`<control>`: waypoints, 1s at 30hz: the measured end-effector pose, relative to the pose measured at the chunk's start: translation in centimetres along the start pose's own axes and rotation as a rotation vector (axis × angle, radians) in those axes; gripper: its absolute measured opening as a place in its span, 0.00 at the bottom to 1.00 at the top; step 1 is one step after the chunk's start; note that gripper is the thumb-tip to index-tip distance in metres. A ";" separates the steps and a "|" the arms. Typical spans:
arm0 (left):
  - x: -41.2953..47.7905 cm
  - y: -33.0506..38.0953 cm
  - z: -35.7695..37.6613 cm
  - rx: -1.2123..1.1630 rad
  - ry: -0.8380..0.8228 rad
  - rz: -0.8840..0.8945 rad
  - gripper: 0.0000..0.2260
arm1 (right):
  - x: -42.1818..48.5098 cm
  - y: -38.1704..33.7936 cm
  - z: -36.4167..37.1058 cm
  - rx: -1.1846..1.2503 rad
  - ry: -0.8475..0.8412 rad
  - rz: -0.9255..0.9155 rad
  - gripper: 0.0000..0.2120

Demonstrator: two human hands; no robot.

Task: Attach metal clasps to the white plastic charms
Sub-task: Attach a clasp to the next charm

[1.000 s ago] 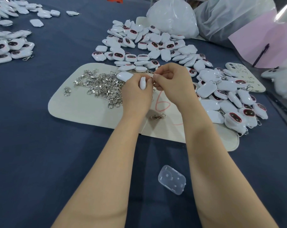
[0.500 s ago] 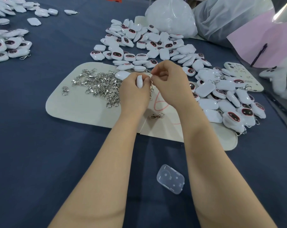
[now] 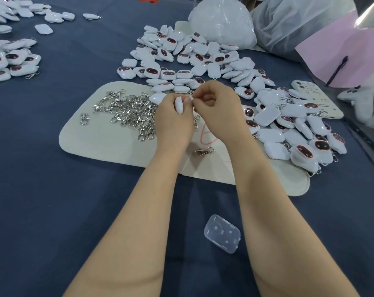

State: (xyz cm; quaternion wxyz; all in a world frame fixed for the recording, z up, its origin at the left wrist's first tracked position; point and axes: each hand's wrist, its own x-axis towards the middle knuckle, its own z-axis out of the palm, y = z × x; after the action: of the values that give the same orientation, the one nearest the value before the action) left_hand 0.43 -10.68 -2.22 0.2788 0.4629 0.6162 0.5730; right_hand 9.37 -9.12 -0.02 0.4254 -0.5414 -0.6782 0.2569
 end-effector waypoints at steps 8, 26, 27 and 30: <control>-0.1 -0.2 0.2 0.104 0.012 0.049 0.08 | 0.2 0.2 0.1 -0.016 0.012 -0.001 0.06; 0.0 -0.5 -0.2 0.119 -0.040 0.068 0.04 | -0.5 0.8 -0.1 0.092 -0.094 -0.044 0.05; 0.0 -0.5 -0.2 0.115 -0.045 0.067 0.04 | -0.6 0.8 0.0 0.107 -0.092 -0.043 0.05; 0.0 -0.5 -0.2 0.097 -0.057 0.040 0.04 | -0.7 0.9 0.0 0.117 -0.106 -0.047 0.07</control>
State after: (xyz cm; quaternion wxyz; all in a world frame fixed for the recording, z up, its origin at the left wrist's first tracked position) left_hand 0.12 -10.72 -2.62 0.2622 0.5042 0.6256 0.5345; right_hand 9.85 -9.56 -0.96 0.4258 -0.4853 -0.6959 0.3144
